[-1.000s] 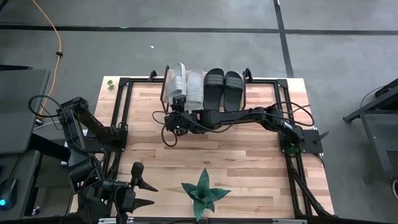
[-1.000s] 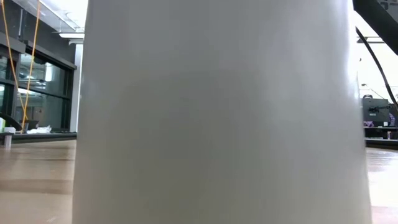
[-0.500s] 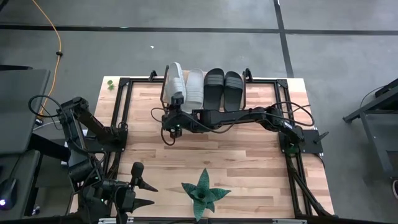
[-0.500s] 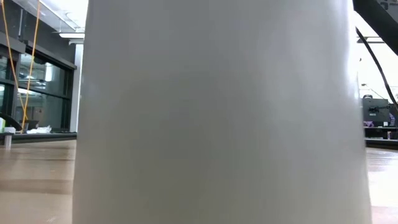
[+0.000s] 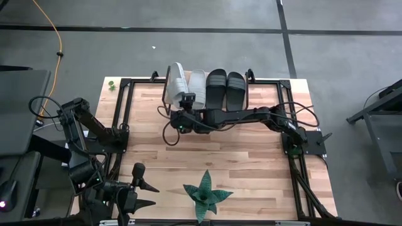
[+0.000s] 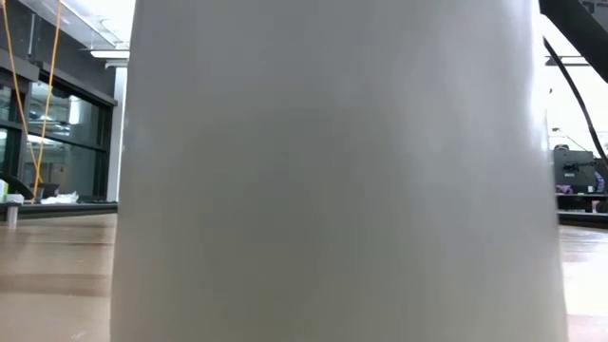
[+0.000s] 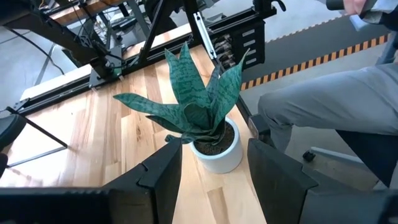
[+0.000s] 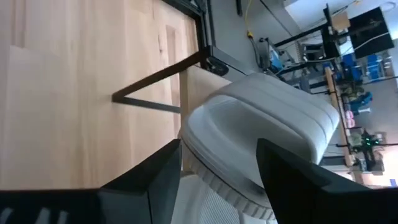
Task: Pick and place slides into the shelf
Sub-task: Put the gray slipper on the shelf
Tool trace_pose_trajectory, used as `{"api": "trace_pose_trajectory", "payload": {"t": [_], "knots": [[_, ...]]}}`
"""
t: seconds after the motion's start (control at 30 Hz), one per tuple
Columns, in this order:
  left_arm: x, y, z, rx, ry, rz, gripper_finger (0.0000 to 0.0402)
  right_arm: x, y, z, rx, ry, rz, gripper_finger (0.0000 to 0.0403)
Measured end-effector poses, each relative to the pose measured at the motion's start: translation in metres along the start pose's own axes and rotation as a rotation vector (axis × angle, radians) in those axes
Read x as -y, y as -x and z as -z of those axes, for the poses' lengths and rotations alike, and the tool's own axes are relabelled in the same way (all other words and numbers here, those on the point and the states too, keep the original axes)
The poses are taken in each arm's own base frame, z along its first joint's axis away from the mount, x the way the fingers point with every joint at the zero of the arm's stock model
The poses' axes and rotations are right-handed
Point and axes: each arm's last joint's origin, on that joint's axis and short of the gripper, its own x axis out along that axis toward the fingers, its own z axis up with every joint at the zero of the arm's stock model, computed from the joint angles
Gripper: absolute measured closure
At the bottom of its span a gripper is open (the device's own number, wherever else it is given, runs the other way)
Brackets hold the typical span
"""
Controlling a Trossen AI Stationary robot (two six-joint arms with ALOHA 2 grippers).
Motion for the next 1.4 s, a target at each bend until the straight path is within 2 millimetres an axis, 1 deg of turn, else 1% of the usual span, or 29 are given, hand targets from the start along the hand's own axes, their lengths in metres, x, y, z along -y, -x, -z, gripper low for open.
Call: {"api": "trace_pose_trajectory", "payload": {"t": [0.1, 0.23, 0.33, 0.43, 0.53, 0.6, 0.67, 0.73, 0.87, 0.9, 1.0, 1.1, 1.3, 1.4], "knots": [[0.0, 0.0, 0.0, 0.0, 0.001, 0.0, 0.0231, 0.001, 0.001, -0.001, 0.021, -0.011, -0.021, 0.0206], [0.0, 0.0, 0.0, 0.0, 0.001, 0.0, 0.0231, 0.005, 0.007, -0.007, 0.112, -0.046, -0.132, 0.0206], [0.0, 0.0, 0.0, -0.001, 0.0, 0.0, 0.0231, 0.009, 0.012, -0.009, 0.154, -0.066, -0.165, 0.0206], [0.0, 0.0, 0.0, -0.001, 0.001, -0.001, 0.0231, 0.014, 0.017, -0.011, 0.152, -0.073, -0.136, 0.0206], [0.0, 0.0, 0.0, -0.003, 0.005, 0.0, 0.0231, 0.02, 0.02, -0.009, 0.09, -0.054, -0.067, 0.0211], [0.0, 0.0, 0.001, -0.007, 0.005, 0.004, 0.0231, 0.022, 0.022, -0.007, 0.054, -0.048, -0.05, 0.0225], [0.0, 0.0, 0.001, -0.009, 0.003, 0.005, 0.0231, 0.025, 0.022, -0.003, 0.018, -0.044, -0.048, 0.0252], [0.0, 0.0, 0.001, -0.013, 0.001, 0.004, 0.0231, 0.027, 0.022, -0.001, -0.004, -0.042, -0.053, 0.029], [-0.001, 0.0, 0.002, -0.021, 0.005, 0.002, 0.0231, 0.029, 0.02, 0.001, -0.017, -0.029, -0.057, 0.0381], [-0.001, 0.0, 0.002, -0.021, 0.005, 0.002, 0.0231, 0.029, 0.02, 0.001, -0.016, -0.03, -0.054, 0.0391], [-0.001, 0.0, 0.002, -0.021, 0.005, 0.002, 0.0231, 0.031, 0.019, 0.0, -0.011, -0.046, -0.037, 0.0387], [-0.001, 0.0, 0.002, -0.021, 0.005, 0.002, 0.0231, 0.034, 0.017, 0.001, -0.021, -0.037, -0.013, 0.0399], [0.0, 0.0, 0.003, -0.024, 0.006, 0.008, 0.0231, 0.037, 0.016, 0.004, -0.078, -0.018, 0.089, 0.0402], [0.0, 0.0, 0.003, -0.024, 0.006, 0.008, 0.0231, 0.039, 0.015, 0.007, -0.106, -0.029, 0.108, 0.0402]]}}
